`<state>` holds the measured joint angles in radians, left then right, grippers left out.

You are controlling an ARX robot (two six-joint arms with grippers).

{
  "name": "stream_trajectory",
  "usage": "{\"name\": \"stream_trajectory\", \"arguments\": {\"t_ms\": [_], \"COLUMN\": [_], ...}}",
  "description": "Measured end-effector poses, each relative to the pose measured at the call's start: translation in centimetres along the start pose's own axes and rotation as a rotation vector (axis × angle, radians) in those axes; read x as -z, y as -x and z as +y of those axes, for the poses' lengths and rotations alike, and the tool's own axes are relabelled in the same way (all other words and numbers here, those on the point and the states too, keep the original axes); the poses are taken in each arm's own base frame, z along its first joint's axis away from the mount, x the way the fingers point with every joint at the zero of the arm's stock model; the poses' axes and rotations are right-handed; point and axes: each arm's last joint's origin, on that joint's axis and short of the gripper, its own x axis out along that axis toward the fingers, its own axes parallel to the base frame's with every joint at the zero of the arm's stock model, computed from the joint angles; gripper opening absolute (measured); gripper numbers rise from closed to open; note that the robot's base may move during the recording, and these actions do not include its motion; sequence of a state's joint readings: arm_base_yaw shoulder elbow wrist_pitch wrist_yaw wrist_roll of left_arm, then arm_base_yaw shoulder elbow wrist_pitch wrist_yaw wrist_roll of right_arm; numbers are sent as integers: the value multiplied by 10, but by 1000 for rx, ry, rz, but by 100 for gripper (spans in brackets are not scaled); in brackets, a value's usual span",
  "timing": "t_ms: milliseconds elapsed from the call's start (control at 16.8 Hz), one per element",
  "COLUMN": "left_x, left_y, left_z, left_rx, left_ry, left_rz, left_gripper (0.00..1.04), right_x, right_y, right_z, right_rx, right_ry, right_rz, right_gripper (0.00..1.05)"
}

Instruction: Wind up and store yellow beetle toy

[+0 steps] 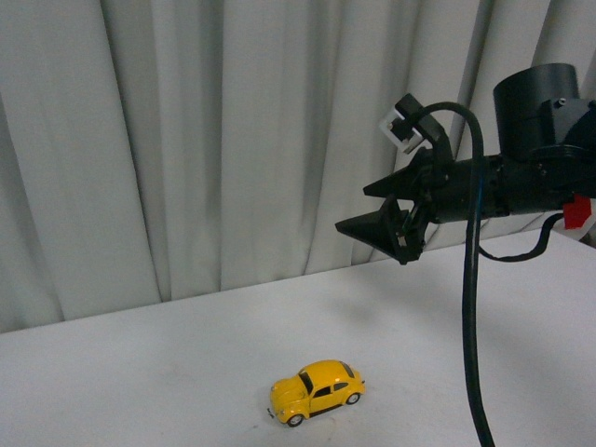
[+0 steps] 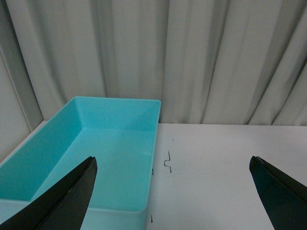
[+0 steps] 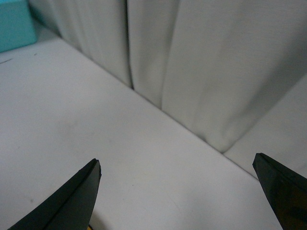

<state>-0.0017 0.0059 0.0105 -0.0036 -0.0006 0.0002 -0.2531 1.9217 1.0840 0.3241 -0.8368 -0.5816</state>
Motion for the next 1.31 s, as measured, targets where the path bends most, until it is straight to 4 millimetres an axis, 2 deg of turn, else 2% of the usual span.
{"name": "stream_trajectory", "arguments": {"t_ms": [239,477,895,1313], "left_x": [0,0,0,0], "left_y": [0,0,0,0], "left_z": [0,0,0,0], "left_rx": [0,0,0,0], "left_ry": [0,0,0,0], "left_rz": [0,0,0,0], "left_gripper": [98,98,98,98], "right_x": [15,38,58,70], "right_y": [-20,-55,-78,-102], "right_z": [8,30,33,36], "right_rx": [-216,-464,-633,-738], "right_ry": [74,205,383,431], "right_rz": [78,216,310,363], "right_gripper": [98,98,98,98]}}
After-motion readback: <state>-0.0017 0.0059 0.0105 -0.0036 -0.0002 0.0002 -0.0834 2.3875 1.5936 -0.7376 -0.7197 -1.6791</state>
